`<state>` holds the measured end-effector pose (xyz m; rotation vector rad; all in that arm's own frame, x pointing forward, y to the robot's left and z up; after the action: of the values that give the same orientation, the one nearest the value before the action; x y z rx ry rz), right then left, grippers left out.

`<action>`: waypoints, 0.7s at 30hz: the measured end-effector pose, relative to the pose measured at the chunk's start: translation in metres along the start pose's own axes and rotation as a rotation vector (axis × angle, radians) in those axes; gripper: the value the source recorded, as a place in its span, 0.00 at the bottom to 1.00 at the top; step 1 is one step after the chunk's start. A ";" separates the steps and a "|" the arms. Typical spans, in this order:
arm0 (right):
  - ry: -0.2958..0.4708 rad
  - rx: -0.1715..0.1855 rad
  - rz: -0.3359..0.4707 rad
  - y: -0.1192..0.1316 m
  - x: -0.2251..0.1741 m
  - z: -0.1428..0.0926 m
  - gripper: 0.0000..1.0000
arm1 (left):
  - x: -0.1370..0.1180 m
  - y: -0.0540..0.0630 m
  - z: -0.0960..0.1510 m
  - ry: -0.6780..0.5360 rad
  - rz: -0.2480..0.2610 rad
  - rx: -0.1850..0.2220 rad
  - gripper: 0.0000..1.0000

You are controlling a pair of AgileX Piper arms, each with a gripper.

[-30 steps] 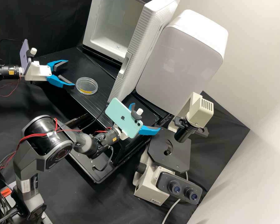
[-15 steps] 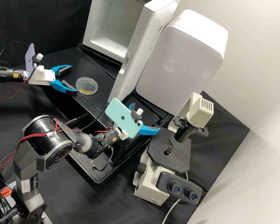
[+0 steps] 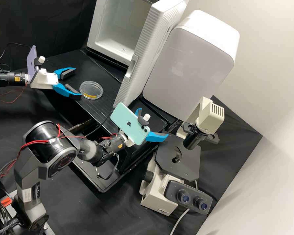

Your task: Place the petri dish in the incubator

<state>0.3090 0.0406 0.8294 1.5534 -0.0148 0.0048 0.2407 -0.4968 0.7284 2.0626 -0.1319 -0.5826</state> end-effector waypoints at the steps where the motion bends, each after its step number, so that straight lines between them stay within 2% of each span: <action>1: 0.000 0.000 0.000 0.000 0.000 0.000 1.00 | 0.000 0.000 -0.001 0.003 0.000 0.000 1.00; 5: 0.000 0.000 0.000 0.000 0.000 0.000 1.00 | 0.002 0.002 -0.001 0.004 0.011 0.001 1.00; 17: 0.000 0.000 0.000 0.000 0.000 0.000 1.00 | 0.019 0.013 -0.006 0.027 -0.006 -0.010 1.00; 21: 0.000 0.000 0.000 0.000 0.000 0.000 1.00 | 0.023 0.017 -0.005 0.025 0.007 -0.034 1.00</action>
<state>0.3090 0.0406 0.8294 1.5534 -0.0148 0.0048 0.2659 -0.5093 0.7367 2.0355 -0.1138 -0.5514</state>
